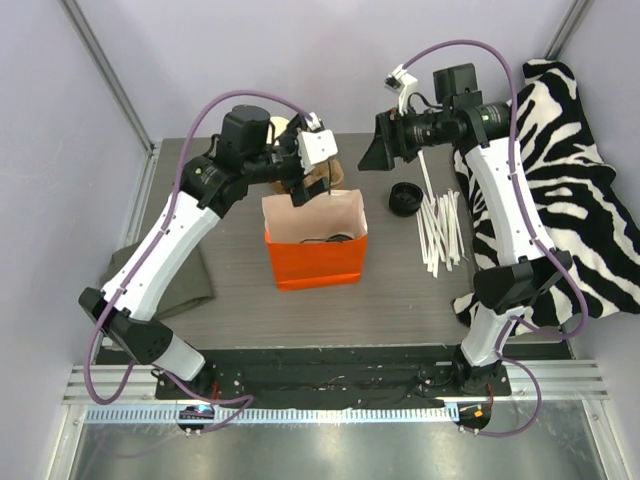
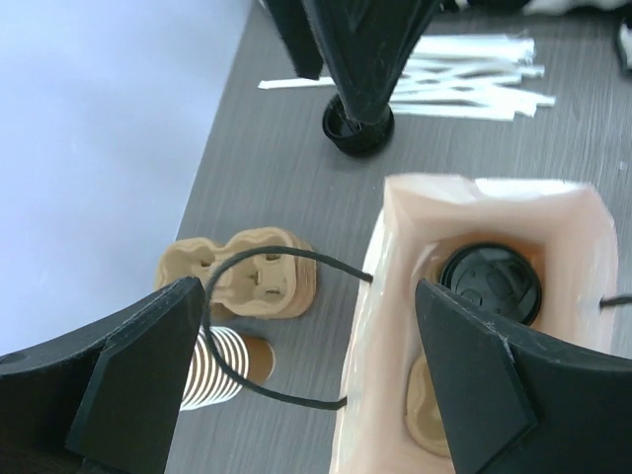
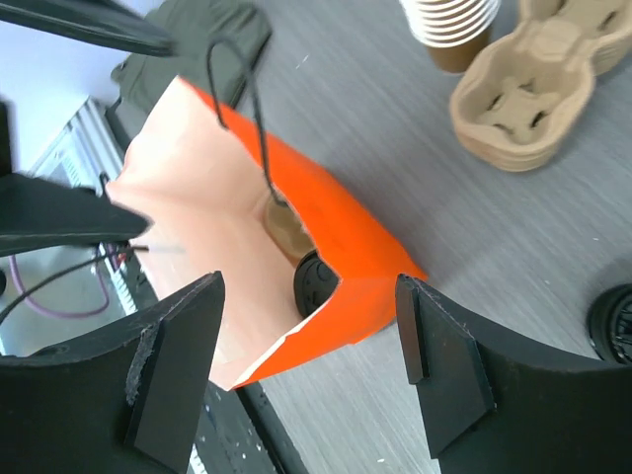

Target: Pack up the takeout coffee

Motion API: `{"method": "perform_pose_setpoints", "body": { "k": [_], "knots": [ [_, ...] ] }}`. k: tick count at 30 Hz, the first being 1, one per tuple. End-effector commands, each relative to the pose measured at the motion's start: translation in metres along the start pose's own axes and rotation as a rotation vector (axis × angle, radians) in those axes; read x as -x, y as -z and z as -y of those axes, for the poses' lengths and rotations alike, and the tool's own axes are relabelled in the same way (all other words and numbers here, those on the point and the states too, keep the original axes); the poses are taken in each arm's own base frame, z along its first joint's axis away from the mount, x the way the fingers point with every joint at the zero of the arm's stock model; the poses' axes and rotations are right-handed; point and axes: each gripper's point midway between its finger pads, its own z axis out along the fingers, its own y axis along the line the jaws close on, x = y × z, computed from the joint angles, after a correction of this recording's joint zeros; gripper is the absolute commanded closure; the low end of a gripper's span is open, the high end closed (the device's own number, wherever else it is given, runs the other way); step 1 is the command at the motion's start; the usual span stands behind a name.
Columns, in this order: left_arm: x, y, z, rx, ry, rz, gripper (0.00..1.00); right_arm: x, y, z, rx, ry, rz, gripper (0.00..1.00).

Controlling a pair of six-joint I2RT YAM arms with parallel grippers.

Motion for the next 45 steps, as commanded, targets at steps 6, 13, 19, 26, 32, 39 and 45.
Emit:
{"method": "perform_pose_setpoints", "body": {
  "k": [6, 13, 19, 26, 32, 39, 45],
  "knots": [
    [0.058, 0.065, -0.082, 0.297, 0.306, 0.147, 0.02, 0.016, 0.029, 0.053, -0.193, -0.128, 0.100, 0.25],
    [-0.002, 0.113, -0.143, 0.453, 0.729, 0.145, 0.02, -0.002, 0.059, 0.122, -0.457, -0.170, 0.077, 0.30],
    [-0.075, 0.124, -0.143, 0.521, 0.915, 0.069, 0.02, -0.021, 0.074, 0.196, -0.777, -0.171, -0.002, 0.41],
    [-0.113, 0.119, -0.117, 0.489, 0.932, -0.020, 0.00, -0.037, 0.052, 0.272, -0.877, -0.202, -0.078, 0.53],
    [-0.142, 0.114, -0.104, 0.486, 0.926, -0.114, 0.00, -0.067, 0.022, 0.328, -0.881, -0.212, -0.147, 0.55],
    [-0.148, 0.110, -0.102, 0.461, 0.944, -0.146, 0.00, -0.098, 0.003, 0.370, -0.878, -0.258, -0.161, 0.55],
    [-0.154, 0.109, -0.100, 0.461, 0.945, -0.171, 0.00, -0.116, -0.018, 0.390, -0.862, -0.291, -0.161, 0.56]
  ]
}}
